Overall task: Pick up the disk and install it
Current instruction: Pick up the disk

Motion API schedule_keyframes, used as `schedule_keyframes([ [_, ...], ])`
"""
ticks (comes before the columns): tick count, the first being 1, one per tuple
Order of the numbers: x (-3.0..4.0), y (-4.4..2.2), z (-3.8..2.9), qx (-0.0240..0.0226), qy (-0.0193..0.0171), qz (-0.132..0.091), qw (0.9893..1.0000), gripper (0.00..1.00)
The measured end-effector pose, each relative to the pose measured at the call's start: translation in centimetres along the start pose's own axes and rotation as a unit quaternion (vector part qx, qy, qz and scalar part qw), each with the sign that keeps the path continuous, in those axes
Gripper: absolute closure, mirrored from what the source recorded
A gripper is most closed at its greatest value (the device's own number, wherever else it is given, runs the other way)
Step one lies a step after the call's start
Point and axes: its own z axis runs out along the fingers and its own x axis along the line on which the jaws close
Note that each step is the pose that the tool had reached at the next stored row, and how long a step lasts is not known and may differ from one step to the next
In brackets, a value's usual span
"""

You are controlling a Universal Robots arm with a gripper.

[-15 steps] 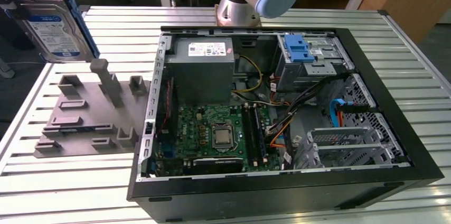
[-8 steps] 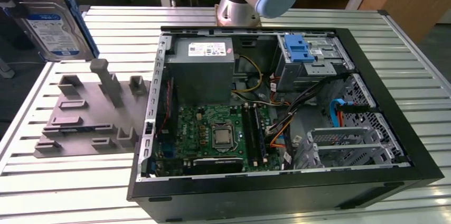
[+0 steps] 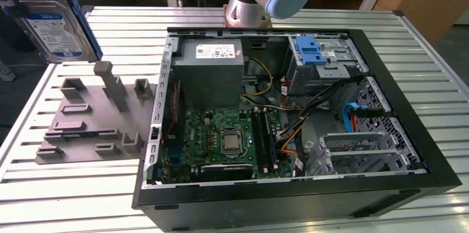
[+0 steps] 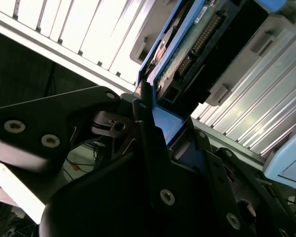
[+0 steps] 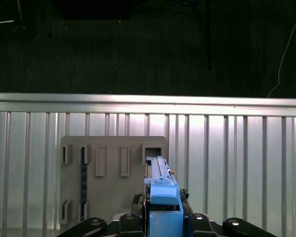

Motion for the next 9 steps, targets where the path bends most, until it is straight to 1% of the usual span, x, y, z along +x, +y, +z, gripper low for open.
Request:
schedule_keyframes([
  [9, 0.00, 0.01, -0.29, 0.0000, 0.0000, 0.000, 1.0000, 0.64],
])
